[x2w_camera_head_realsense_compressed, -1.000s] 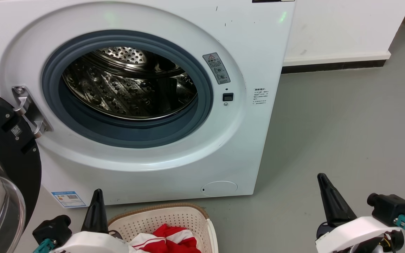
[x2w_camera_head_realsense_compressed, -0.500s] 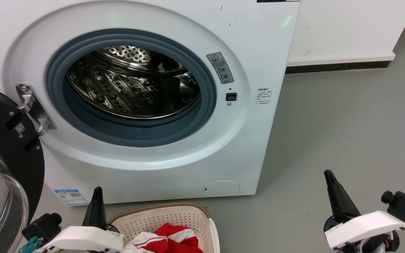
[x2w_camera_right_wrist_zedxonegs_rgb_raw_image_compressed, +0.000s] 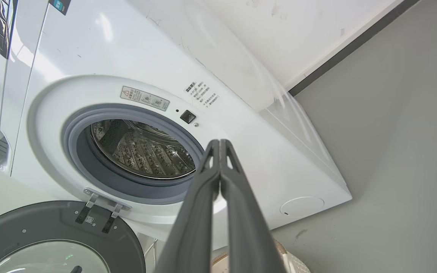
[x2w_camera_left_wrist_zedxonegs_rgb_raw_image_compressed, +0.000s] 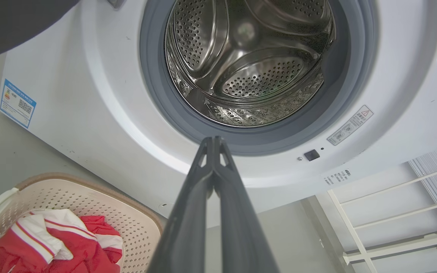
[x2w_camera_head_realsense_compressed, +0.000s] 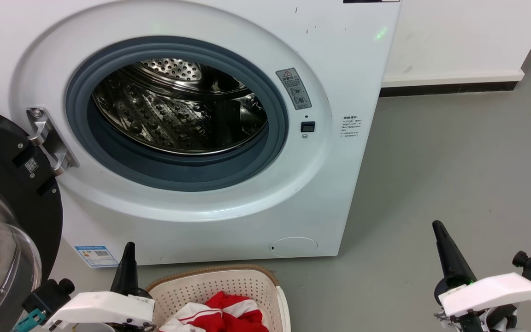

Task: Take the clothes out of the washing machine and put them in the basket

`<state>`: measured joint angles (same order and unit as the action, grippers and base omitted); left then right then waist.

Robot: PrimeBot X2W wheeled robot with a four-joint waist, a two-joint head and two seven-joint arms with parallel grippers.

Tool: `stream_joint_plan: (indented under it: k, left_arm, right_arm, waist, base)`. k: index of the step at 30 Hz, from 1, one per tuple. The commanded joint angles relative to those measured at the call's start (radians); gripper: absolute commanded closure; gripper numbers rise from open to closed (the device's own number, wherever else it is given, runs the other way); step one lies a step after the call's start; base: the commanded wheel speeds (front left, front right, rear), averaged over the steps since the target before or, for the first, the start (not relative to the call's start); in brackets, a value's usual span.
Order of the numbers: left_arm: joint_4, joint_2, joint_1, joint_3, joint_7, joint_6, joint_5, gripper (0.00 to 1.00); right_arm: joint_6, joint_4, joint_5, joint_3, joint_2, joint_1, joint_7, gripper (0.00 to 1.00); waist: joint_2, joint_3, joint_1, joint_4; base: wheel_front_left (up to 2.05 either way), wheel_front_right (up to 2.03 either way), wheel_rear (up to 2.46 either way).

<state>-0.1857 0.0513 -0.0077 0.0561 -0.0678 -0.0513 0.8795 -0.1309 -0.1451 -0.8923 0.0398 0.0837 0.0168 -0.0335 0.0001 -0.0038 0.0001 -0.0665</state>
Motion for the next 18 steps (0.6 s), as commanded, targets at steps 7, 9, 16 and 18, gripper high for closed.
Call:
stream_joint_plan:
  k: [7,9,16,18]
  left_arm:
    - [0.000,0.002,-0.036,0.011,0.025,-0.015,0.103,1.00]
    - [-0.002,0.002,-0.039,0.013,0.031,-0.018,0.127,1.00]
    - [-0.010,0.001,-0.049,0.020,0.051,-0.026,0.207,1.00]
    - [-0.012,0.001,-0.052,0.022,0.057,-0.029,0.228,1.00]
  right_arm:
    - [0.000,-0.006,-0.110,-0.014,0.007,0.037,0.014,1.00]
    - [0.000,-0.009,-0.134,-0.017,0.008,0.038,0.017,1.00]
    - [0.000,-0.021,-0.217,-0.027,0.008,0.047,0.027,1.00]
    - [0.000,-0.024,-0.241,-0.030,0.008,0.048,0.031,1.00]
  waist:
    - [-0.0001,0.001,-0.0001,0.006]
    - [-0.0001,0.001,-0.0001,0.008]
    - [-0.0001,0.001,-0.0001,0.014]
    - [-0.0001,0.002,-0.0001,0.015]
  base:
    - [0.00,0.00,0.00]
    - [0.00,0.00,0.00]
    - [0.00,0.00,0.00]
    - [0.00,0.00,0.00]
